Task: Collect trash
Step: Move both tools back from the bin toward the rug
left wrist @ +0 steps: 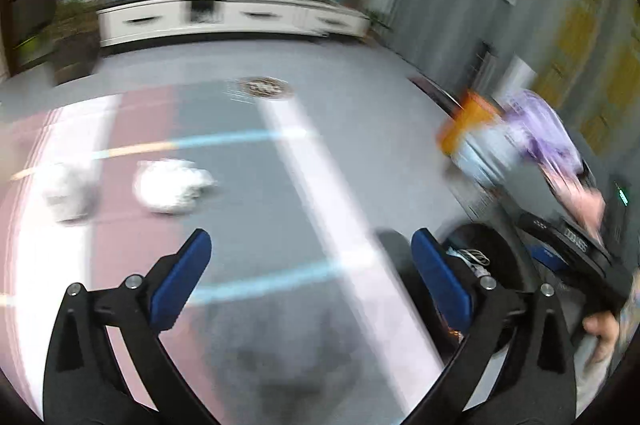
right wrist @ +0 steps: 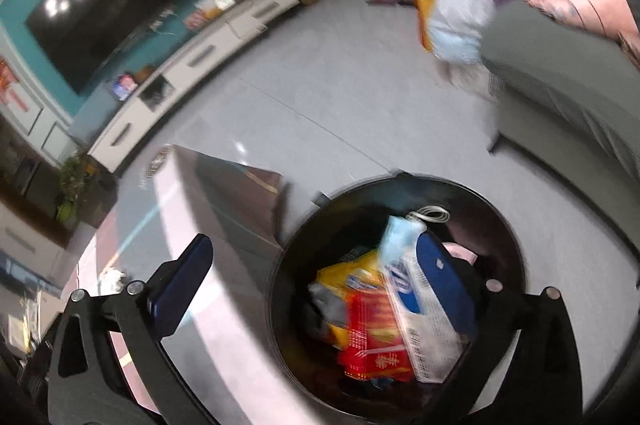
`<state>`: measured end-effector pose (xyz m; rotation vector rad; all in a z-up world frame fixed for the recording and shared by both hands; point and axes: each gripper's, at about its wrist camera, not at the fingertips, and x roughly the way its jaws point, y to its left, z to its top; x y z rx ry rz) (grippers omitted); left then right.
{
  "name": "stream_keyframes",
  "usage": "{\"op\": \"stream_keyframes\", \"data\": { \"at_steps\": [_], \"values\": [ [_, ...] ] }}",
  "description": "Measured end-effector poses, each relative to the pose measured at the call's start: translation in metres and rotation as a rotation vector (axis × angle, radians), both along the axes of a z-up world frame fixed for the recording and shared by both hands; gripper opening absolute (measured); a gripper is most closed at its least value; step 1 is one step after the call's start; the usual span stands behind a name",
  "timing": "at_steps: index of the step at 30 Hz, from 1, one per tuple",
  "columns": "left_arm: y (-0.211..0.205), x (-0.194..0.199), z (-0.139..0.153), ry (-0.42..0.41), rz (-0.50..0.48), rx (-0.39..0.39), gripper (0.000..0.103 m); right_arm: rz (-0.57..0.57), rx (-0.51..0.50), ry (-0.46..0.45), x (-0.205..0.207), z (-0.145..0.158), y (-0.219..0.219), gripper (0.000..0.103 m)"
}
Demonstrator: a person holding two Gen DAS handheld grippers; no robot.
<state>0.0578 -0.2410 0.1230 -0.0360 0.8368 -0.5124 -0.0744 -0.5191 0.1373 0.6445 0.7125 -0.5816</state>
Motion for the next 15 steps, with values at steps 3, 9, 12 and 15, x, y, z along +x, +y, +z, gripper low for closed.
{"op": "stream_keyframes", "data": {
  "at_steps": [3,9,12,15],
  "values": [
    [0.072,0.035,-0.001,0.024,0.155,0.001,0.100,0.078,-0.064,0.006,0.033,0.008,0.032,0.100],
    [0.173,0.102,-0.021,0.091,0.401,0.045,0.100,0.373,0.055,0.063,0.133,-0.001,0.109,0.100],
    [0.192,0.123,-0.036,0.127,0.429,0.031,0.098,0.469,0.023,0.109,0.186,-0.013,0.155,0.098],
    [0.199,0.142,-0.051,0.157,0.437,0.015,0.094,0.555,0.021,0.165,0.232,-0.036,0.194,0.085]
  ]
}}
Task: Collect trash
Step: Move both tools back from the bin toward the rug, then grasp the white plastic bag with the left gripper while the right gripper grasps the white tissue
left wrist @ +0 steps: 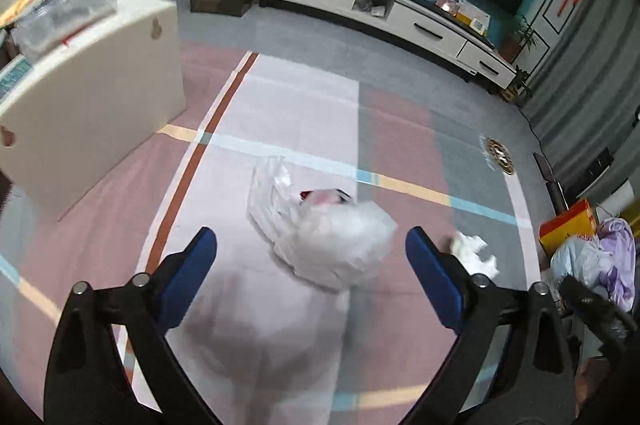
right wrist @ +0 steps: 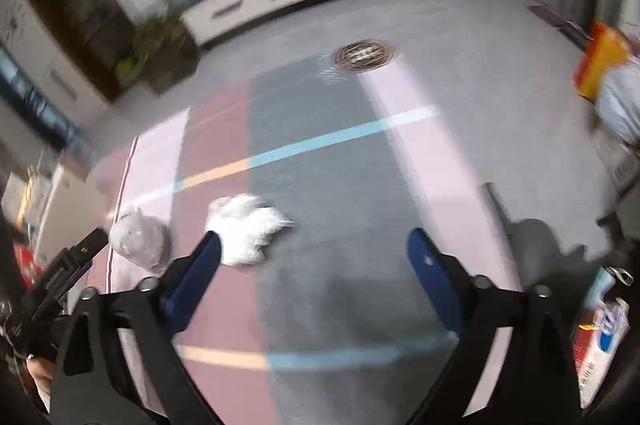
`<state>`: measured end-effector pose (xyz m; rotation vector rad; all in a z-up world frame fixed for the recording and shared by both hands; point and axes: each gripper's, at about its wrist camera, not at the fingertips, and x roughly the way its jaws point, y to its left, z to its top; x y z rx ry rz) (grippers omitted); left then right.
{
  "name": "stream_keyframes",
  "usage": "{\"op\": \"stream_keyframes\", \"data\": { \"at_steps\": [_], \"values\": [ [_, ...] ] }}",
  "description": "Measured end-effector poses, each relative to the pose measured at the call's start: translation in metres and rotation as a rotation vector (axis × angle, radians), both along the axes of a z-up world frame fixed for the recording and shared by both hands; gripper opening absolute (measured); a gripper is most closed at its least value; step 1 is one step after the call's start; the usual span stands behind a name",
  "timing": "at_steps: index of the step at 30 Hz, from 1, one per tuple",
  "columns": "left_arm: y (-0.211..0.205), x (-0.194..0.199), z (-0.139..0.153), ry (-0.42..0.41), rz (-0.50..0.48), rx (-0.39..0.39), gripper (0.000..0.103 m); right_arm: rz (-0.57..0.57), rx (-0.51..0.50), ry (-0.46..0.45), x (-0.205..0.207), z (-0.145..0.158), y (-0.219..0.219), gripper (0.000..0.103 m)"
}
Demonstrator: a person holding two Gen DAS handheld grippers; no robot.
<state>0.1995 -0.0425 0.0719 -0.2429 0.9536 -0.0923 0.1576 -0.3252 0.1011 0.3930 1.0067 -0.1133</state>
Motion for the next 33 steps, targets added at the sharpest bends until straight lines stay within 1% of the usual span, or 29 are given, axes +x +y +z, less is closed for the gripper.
{"op": "stream_keyframes", "data": {
  "at_steps": [2,3,6,7,8,10,11,13,14,16,18,19,22,24,28,30,33],
  "values": [
    [0.001,0.010,-0.014,0.024,-0.013,-0.029,0.093,0.042,0.038,0.042,0.021,-0.016,0.019,0.077],
    [0.002,0.014,-0.019,0.037,-0.025,-0.048,0.092,0.060,0.047,0.062,0.030,-0.025,0.029,0.070],
    [0.000,0.024,-0.030,0.055,-0.026,-0.079,0.084,0.084,0.016,0.088,0.046,-0.040,0.048,0.063],
    [-0.003,0.024,-0.033,0.057,-0.028,-0.088,0.081,0.092,0.001,0.096,0.049,-0.043,0.053,0.057],
    [-0.004,0.025,-0.036,0.060,-0.032,-0.103,0.078,0.100,-0.014,0.104,0.053,-0.046,0.055,0.054],
    [-0.007,0.026,-0.042,0.072,-0.043,-0.130,0.066,0.122,-0.021,0.101,0.050,-0.051,0.057,0.044],
    [-0.009,0.026,-0.045,0.080,-0.046,-0.136,0.064,0.134,-0.019,0.096,0.050,-0.052,0.059,0.042],
    [-0.011,0.023,-0.050,0.084,-0.043,-0.139,0.053,0.146,-0.011,0.088,0.046,-0.053,0.061,0.032],
    [-0.011,0.022,-0.052,0.083,-0.042,-0.140,0.050,0.153,-0.006,0.082,0.044,-0.052,0.063,0.029],
    [-0.012,0.018,-0.054,0.082,-0.035,-0.139,0.033,0.153,-0.012,0.069,0.037,-0.051,0.065,0.025],
    [-0.012,0.012,-0.053,0.084,-0.030,-0.154,0.028,0.151,-0.021,0.061,0.027,-0.048,0.065,0.023],
    [-0.012,0.007,-0.051,0.089,-0.034,-0.168,0.027,0.150,-0.018,0.058,0.021,-0.046,0.065,0.023],
    [-0.018,-0.012,-0.045,0.098,-0.068,-0.154,0.027,0.151,0.008,0.048,0.004,-0.041,0.065,0.023],
    [-0.021,-0.026,-0.038,0.084,-0.082,-0.143,0.027,0.148,-0.005,0.035,-0.011,-0.035,0.068,0.023],
    [-0.025,-0.067,-0.019,0.049,-0.106,-0.109,0.027,0.158,-0.026,0.018,-0.049,-0.023,0.072,0.023],
    [-0.027,-0.088,-0.010,0.036,-0.115,-0.080,0.028,0.153,-0.013,0.025,-0.068,-0.020,0.072,0.023],
    [-0.031,-0.124,0.001,0.005,-0.140,-0.079,0.028,0.148,0.008,0.037,-0.095,-0.015,0.070,0.023]
  ]
}}
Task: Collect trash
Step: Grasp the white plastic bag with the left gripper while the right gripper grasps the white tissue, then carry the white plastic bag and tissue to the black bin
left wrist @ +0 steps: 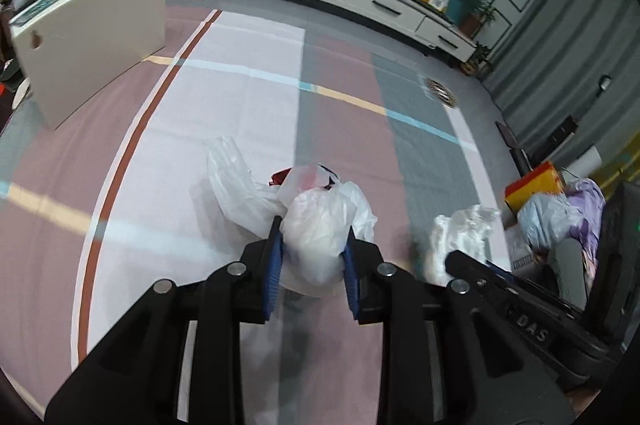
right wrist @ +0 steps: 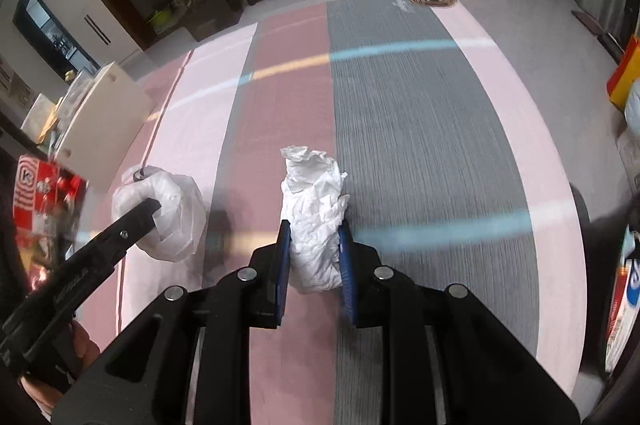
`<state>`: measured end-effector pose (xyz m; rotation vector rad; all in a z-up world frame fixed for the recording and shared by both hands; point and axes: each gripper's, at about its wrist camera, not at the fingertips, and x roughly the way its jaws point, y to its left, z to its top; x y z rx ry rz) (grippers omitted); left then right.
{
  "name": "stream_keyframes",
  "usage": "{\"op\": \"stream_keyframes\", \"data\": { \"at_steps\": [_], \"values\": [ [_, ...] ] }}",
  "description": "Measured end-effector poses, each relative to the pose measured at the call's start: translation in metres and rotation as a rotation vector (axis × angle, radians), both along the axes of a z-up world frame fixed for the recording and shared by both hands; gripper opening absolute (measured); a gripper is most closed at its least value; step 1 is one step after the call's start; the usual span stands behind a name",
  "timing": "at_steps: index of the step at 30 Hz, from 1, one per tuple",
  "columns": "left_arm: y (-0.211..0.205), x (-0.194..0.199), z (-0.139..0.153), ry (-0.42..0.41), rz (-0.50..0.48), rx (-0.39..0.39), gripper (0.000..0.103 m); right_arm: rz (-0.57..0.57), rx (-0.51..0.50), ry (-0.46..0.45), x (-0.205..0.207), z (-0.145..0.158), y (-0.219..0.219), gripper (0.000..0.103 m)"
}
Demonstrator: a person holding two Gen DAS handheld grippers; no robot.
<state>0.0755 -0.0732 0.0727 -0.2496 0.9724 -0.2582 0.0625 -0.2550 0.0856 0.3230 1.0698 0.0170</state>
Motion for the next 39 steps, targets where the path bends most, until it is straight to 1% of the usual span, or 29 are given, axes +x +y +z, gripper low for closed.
{"op": "stream_keyframes", "data": {
  "at_steps": [2,3,5,8,12,16,19,24,27,30,34,39],
  "values": [
    [-0.001,-0.018,0.003,-0.018,-0.002,-0.004,0.028,-0.005,-0.025,-0.005,-0.013,0.003,0.001,0.023],
    [-0.002,-0.026,0.004,-0.023,-0.004,-0.007,0.028,-0.014,-0.063,-0.012,-0.022,0.005,0.003,0.023],
    [-0.005,-0.041,0.003,-0.028,-0.013,-0.012,0.028,-0.015,-0.083,-0.020,-0.033,0.007,0.004,0.023],
    [-0.007,-0.060,-0.005,-0.022,-0.011,0.009,0.028,-0.006,-0.073,-0.018,-0.052,0.006,0.005,0.024],
    [-0.008,-0.080,-0.016,-0.003,-0.012,0.003,0.028,0.006,-0.061,-0.014,-0.069,0.005,0.005,0.024],
    [-0.010,-0.093,-0.022,-0.007,-0.010,0.034,0.028,0.000,-0.052,-0.012,-0.083,0.002,0.000,0.024],
    [-0.012,-0.100,-0.026,0.000,-0.005,0.022,0.028,-0.034,-0.030,-0.004,-0.087,-0.002,-0.010,0.024],
    [-0.017,-0.113,-0.028,-0.024,-0.008,0.049,0.028,-0.055,-0.032,-0.013,-0.092,-0.001,-0.021,0.024],
    [-0.021,-0.117,-0.028,-0.019,-0.021,0.024,0.028,-0.066,-0.027,-0.024,-0.096,0.002,-0.029,0.024],
    [-0.028,-0.122,-0.026,-0.040,-0.026,0.045,0.028,-0.086,-0.043,-0.049,-0.101,0.010,-0.036,0.024],
    [-0.039,-0.127,-0.021,-0.062,-0.041,0.053,0.028,-0.105,-0.045,-0.086,-0.109,0.022,-0.045,0.024],
    [-0.058,-0.134,-0.009,-0.101,-0.082,0.064,0.028,-0.133,-0.054,-0.144,-0.120,0.040,-0.057,0.024]
  ]
}}
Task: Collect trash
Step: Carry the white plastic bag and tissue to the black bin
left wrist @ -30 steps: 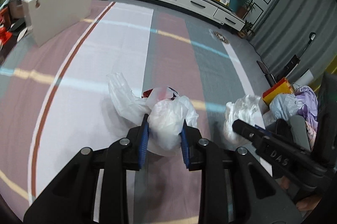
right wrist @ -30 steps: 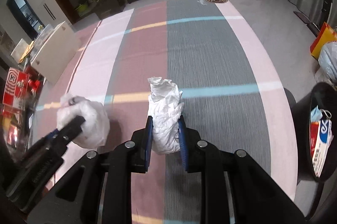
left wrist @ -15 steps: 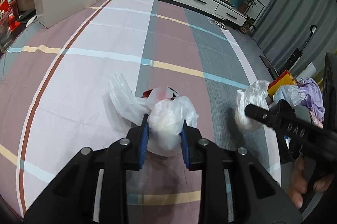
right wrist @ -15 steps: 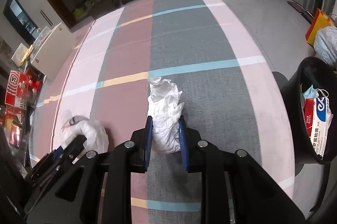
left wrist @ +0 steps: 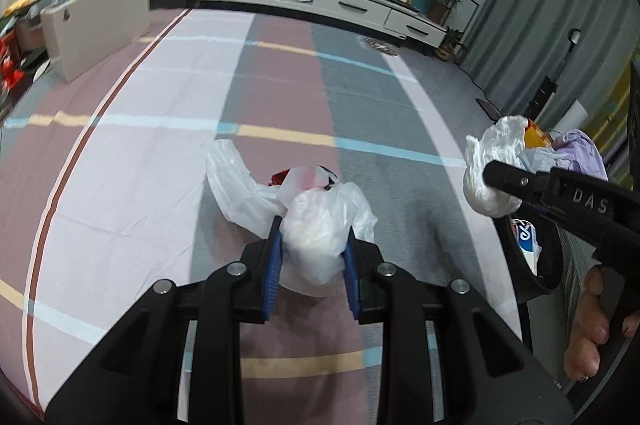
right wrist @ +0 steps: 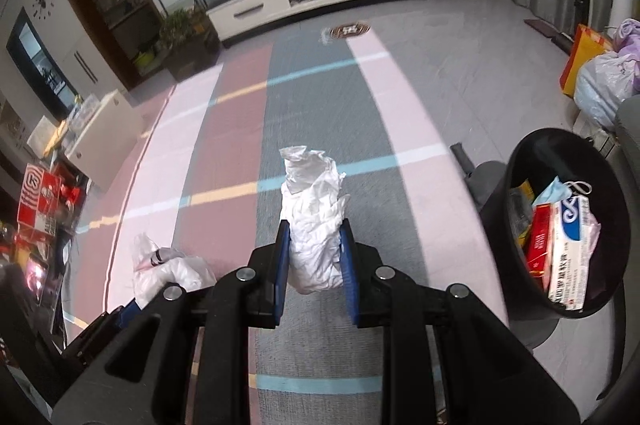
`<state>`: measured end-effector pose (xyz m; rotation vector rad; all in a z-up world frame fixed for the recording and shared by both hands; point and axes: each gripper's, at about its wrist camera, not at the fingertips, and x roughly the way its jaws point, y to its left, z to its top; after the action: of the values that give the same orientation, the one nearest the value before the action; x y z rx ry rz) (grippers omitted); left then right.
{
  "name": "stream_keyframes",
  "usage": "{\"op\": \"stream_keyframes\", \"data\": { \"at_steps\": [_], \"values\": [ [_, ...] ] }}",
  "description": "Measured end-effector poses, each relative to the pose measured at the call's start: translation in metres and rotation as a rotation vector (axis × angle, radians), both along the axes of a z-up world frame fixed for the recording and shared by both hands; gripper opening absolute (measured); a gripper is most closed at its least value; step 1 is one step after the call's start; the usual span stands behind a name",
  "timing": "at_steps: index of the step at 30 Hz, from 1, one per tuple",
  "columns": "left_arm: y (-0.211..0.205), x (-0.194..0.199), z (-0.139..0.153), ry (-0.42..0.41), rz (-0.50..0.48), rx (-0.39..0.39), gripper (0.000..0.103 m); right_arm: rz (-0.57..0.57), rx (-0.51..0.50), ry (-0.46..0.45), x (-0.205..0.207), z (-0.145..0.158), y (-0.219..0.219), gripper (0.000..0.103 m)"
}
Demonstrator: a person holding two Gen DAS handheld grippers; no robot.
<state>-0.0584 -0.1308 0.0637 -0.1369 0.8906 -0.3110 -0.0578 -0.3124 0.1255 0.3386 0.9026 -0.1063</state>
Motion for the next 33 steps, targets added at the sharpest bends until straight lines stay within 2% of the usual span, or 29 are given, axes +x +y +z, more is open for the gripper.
{"op": "stream_keyframes", "data": {
  "at_steps": [8,11,20,24,33],
  "values": [
    [-0.046,-0.013,0.028,-0.095,-0.099,0.008,0.028,-0.087,-0.006,-0.104,-0.024,0.031,-0.039,0.025],
    [-0.070,-0.017,0.037,-0.127,-0.150,0.011,0.028,-0.151,-0.019,-0.137,-0.038,0.041,-0.062,0.025],
    [-0.160,-0.030,0.051,-0.155,-0.364,-0.030,0.029,-0.352,-0.018,-0.160,-0.079,0.044,-0.136,0.025],
    [-0.197,-0.032,0.047,-0.140,-0.445,-0.043,0.029,-0.429,0.013,-0.141,-0.094,0.034,-0.168,0.025],
    [-0.265,-0.012,0.013,0.003,-0.581,-0.076,0.029,-0.571,0.112,-0.035,-0.109,-0.007,-0.223,0.025]
  ]
}}
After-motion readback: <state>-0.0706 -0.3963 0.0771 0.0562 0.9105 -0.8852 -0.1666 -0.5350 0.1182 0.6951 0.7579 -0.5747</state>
